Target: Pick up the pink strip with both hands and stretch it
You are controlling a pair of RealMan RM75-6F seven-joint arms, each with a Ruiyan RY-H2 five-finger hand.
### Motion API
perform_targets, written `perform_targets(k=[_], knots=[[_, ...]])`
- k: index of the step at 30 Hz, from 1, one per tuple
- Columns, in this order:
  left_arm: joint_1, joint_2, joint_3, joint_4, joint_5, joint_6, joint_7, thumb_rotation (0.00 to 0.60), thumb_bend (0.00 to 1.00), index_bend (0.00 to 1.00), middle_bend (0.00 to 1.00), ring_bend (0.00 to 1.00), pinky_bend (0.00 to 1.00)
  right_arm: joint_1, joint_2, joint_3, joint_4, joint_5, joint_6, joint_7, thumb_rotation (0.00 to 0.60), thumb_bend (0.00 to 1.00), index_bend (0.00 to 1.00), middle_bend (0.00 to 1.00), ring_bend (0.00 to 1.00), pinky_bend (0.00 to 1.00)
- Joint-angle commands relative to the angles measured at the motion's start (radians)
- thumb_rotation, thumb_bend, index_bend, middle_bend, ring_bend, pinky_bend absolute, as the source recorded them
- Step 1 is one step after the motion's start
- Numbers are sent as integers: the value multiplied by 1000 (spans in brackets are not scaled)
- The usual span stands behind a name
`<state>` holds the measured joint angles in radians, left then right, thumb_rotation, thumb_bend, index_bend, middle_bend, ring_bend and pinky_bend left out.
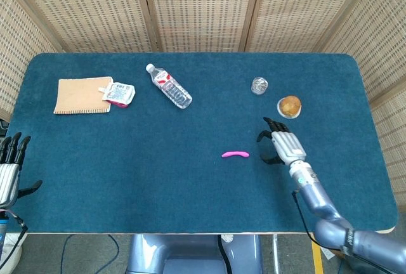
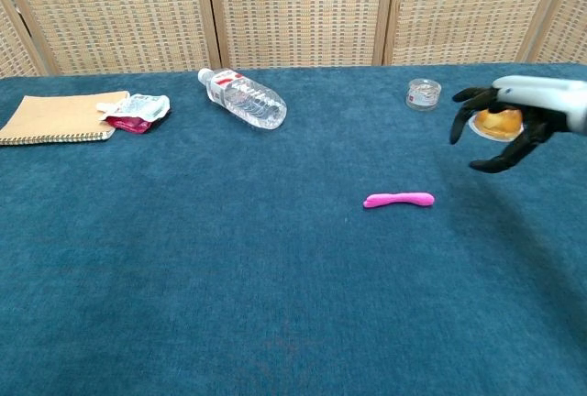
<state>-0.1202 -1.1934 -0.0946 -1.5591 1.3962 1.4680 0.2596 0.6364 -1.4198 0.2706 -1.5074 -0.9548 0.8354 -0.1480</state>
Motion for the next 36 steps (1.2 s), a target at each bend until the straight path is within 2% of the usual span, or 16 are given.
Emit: perform_targets(k=[1,13,36], knots=[[-6,-3,-3,4,-4,-8,-2,600,0,0,0,0,0,40,-79,-7,76,60,-12,-44,600,465,431,0,0,0],[-14,-10,-4,8,-19,-24,7,600,0,0,0,0,0,102,-219,-26,213,103,-31,-92,600,489,455,0,0,0],[-15,-10,0,9,-29,-27,7,600,0,0,0,0,0,98,-277,-34,277,104,-44,-32,600,500,519,0,0,0]])
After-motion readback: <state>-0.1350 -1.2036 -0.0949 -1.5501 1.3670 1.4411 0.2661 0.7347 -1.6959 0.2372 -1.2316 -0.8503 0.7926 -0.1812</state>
